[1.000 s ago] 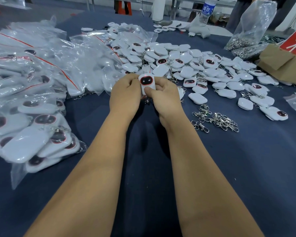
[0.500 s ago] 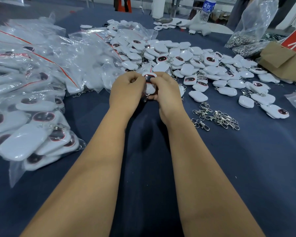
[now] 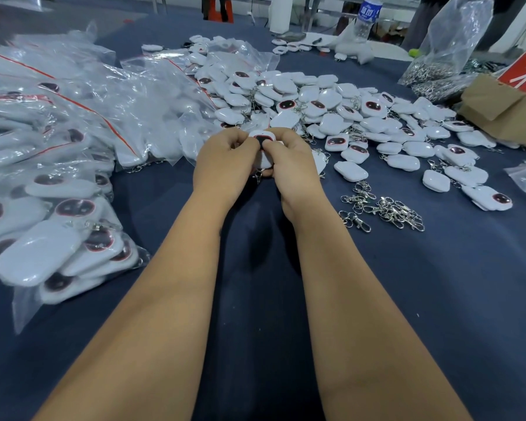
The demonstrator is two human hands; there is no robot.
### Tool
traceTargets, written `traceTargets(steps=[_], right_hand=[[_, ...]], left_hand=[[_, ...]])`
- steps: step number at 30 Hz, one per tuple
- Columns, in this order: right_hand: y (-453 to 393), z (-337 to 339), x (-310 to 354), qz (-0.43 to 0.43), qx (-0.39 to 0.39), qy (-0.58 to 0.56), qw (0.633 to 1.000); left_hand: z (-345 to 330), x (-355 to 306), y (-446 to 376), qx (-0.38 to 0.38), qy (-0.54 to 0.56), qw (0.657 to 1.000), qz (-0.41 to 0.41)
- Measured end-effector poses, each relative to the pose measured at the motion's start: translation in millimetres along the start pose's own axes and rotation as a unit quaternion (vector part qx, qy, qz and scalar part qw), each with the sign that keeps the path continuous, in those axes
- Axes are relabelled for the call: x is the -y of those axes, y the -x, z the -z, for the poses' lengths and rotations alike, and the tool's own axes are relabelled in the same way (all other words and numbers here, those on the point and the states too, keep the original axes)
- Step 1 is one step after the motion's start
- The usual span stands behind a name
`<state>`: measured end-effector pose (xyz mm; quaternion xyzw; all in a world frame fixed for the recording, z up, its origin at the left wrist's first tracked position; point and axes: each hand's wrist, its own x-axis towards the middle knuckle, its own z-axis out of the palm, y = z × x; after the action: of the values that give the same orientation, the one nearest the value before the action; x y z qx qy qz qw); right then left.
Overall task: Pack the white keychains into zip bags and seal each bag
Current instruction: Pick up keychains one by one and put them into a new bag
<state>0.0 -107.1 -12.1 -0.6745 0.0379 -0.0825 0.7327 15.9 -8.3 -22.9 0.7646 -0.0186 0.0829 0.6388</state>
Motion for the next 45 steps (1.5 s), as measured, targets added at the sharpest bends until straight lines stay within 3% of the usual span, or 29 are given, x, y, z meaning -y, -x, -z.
traceTargets(steps=[11, 21, 26, 30, 32, 34, 36, 40, 45], right_hand=[[2, 0, 3, -0.007, -0.019, -0.027, 0.999], [1, 0, 2, -0.017, -0.001, -0.030, 0.999], [-2, -1, 1, -0.018, -0.039, -0.009, 0.999], [-4, 3, 7, -0.056, -0.108, -0.199, 0.972], [-3, 8, 10, -0.054, -0.069, -0.339, 0.937], [-2, 12, 11, -0.024, -0.019, -0.394, 0.919], [-1, 7, 11, 0.000, -0.003, -0.369, 0.929], [-1, -7, 5, 0.029, -0.054, -0.160, 0.985], [1, -12, -1, 0.082, -0.095, 0.005, 0.992]], left_hand=[[0, -3, 2, 0.011, -0.007, 1.000, 0.002], [0, -2, 1, -0.024, -0.067, 0.997, -0.036], [-2, -2, 1, -0.021, -0.045, 0.998, -0.033], [0, 0, 1, -0.049, -0.020, 0.998, -0.045], [2, 2, 0, -0.064, -0.039, 0.996, -0.046], [3, 2, -1, -0.070, -0.064, 0.995, -0.039], [2, 1, -1, -0.058, -0.085, 0.994, -0.032], [2, -2, 2, -0.058, -0.089, 0.994, -0.026], [2, -4, 1, -0.097, -0.052, 0.994, -0.023]])
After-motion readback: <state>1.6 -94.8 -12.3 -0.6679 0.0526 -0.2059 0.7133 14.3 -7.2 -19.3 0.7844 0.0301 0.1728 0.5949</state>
